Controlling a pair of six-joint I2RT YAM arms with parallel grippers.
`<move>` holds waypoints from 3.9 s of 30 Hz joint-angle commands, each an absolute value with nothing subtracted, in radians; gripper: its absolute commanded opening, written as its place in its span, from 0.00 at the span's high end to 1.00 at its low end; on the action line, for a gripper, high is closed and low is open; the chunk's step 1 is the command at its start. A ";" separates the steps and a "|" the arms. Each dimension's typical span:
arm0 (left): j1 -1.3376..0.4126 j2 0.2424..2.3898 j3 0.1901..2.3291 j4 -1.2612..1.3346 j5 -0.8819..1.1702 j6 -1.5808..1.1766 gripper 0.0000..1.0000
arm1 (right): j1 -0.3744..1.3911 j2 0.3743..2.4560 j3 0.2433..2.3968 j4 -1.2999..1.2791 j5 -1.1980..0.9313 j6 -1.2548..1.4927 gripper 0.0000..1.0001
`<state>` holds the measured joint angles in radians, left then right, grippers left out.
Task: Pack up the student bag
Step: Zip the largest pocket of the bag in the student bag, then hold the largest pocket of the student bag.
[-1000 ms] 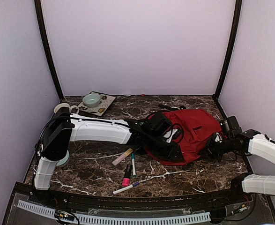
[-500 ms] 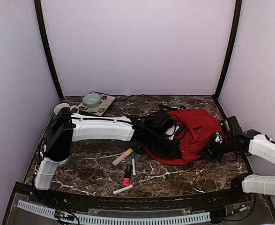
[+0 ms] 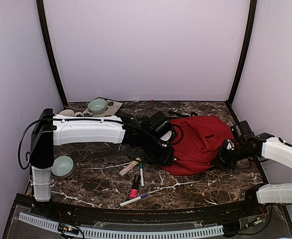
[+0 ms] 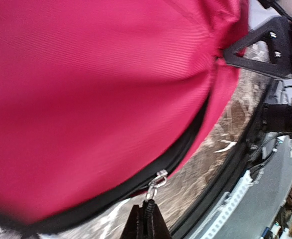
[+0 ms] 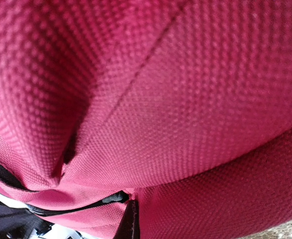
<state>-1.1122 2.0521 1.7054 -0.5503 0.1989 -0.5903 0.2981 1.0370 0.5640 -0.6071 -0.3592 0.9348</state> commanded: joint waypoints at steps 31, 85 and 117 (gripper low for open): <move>-1.037 1.892 1.736 -0.670 0.221 -0.473 1.00 | 0.446 1.050 0.988 -0.626 -0.380 0.525 0.15; -1.091 1.880 1.827 -0.733 0.193 -0.485 1.00 | 1.225 0.878 0.620 -0.147 0.306 0.170 0.05; -1.091 1.885 1.862 -0.741 0.308 -0.462 1.00 | 1.275 1.123 0.580 0.179 0.603 -0.037 0.89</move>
<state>-1.0904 1.9202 1.8320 -0.7582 0.2558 -0.4725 1.2652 1.1164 0.5503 0.0994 0.5529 -0.0296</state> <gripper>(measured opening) 0.030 0.341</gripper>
